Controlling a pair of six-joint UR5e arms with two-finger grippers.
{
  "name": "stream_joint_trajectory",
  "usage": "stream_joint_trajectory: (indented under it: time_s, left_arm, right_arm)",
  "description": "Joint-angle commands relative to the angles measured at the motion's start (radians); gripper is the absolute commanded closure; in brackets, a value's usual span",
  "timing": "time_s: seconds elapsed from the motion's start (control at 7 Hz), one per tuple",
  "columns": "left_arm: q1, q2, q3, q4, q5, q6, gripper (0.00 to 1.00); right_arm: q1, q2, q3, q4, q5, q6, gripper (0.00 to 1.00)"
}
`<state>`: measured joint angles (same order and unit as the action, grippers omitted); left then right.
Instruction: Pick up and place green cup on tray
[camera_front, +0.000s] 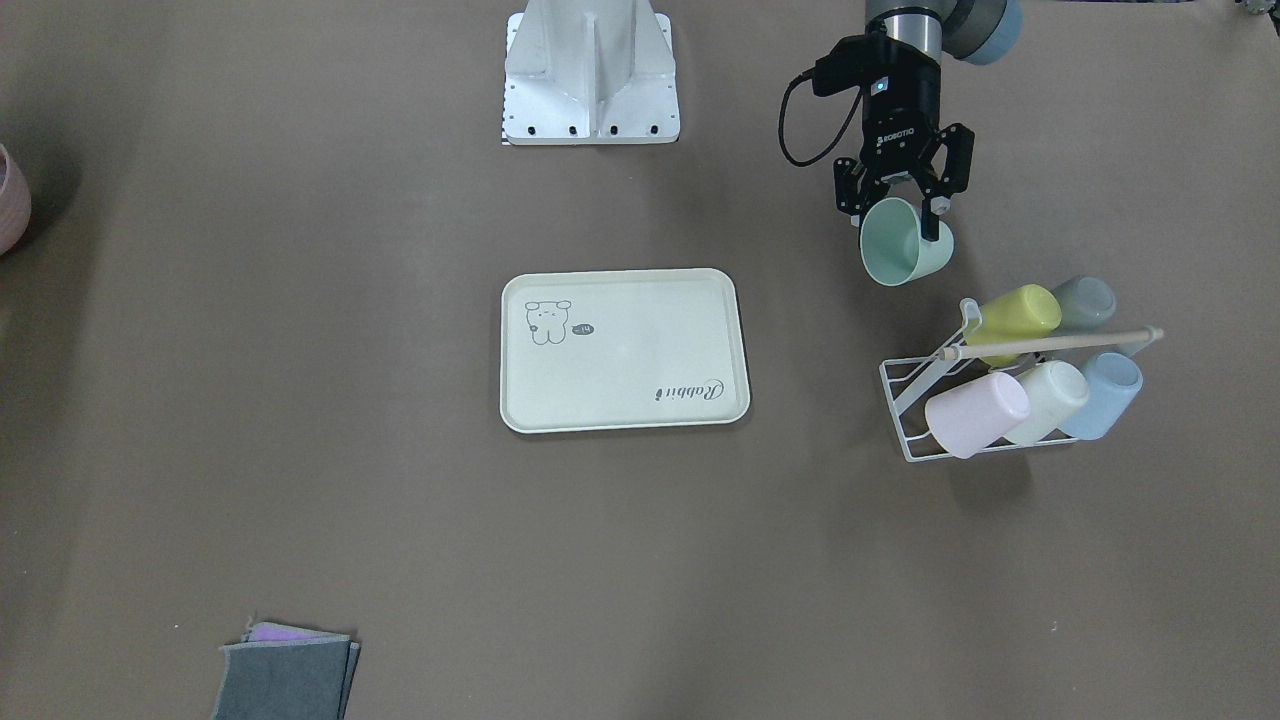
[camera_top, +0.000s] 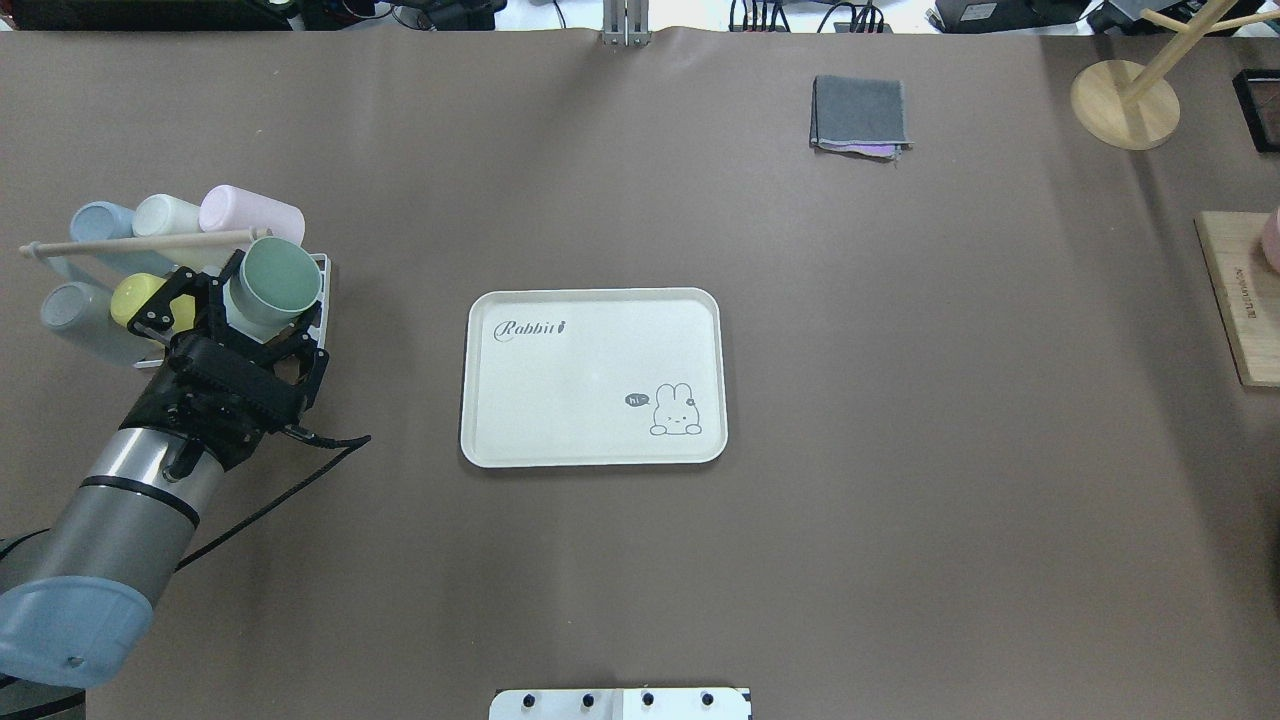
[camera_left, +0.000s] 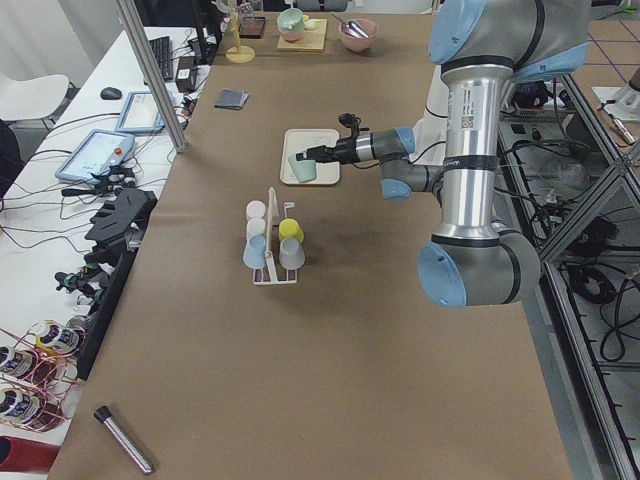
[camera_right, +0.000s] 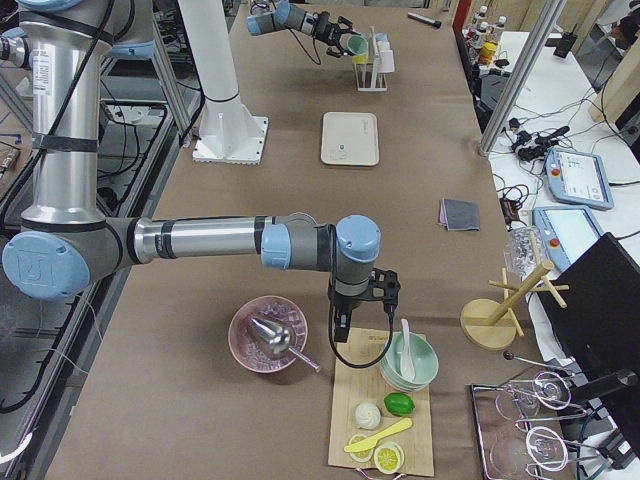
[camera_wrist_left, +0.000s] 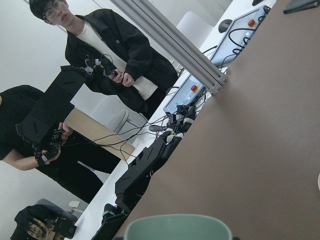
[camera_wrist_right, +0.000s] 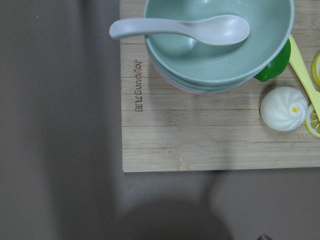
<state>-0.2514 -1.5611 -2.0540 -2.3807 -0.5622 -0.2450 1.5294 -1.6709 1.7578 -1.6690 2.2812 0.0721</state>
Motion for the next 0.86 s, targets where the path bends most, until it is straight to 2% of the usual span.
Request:
stream_joint_trajectory:
  time_s: [0.0, 0.29, 0.43, 0.71]
  left_arm:
    - [0.000, -0.019, 0.006, -0.006, 0.004, -0.036, 0.25]
    - [0.001, -0.024, 0.023, -0.006, 0.074, -0.037, 0.28]
    - [0.003, -0.052, 0.031, -0.006, 0.076, -0.037, 0.35]
    - [0.004, -0.103, 0.060, -0.008, 0.076, -0.036, 0.42]
  right_arm:
    - [0.002, -0.003, -0.006, 0.000, -0.003, 0.000, 0.01]
    - [0.003, -0.007, -0.006, 0.000, -0.003, 0.000, 0.01]
    - [0.005, -0.013, -0.004, 0.002, -0.002, 0.000, 0.01]
    - [0.005, -0.015, -0.004, 0.000, -0.003, 0.001, 0.01]
